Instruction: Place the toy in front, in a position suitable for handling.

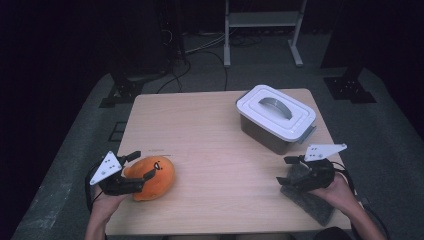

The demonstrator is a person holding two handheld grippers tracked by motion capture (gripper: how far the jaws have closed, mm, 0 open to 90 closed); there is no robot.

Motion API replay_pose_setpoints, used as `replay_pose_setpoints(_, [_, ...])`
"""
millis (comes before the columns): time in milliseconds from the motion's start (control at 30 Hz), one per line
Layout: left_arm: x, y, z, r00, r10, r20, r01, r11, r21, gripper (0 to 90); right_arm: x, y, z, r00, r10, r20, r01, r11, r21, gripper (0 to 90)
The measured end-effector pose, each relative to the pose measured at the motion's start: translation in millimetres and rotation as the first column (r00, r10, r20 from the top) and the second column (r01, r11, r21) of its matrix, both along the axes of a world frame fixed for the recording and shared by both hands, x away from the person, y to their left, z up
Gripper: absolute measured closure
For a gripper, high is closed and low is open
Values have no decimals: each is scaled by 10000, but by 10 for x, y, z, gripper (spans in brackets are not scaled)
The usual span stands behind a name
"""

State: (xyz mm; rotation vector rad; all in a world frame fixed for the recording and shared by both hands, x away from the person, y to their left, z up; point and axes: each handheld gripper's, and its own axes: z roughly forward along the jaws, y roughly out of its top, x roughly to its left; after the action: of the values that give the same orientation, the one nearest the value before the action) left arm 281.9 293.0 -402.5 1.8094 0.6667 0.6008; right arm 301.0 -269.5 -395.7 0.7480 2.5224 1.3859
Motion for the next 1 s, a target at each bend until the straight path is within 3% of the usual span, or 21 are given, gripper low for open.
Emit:
replay_pose_setpoints(267, [30, 61, -126, 9983, -238, -527, 250, 9995, 213, 230, -11, -6, -62, 10000, 12, -43, -11, 10000, 97, 203])
replay_pose_setpoints(667, [57, 86, -247, 9939, -479, -992, 542, 9966, 617, 330, -59, -88, -199, 9997, -201, -152, 208, 9986, 479, 202])
replay_pose_setpoints(1000, [71, 76, -316, 9947, -245, -995, 345, 9944, 995, 439, -90, -35, -304, 9997, -142, -175, 159, 9952, 970, 202])
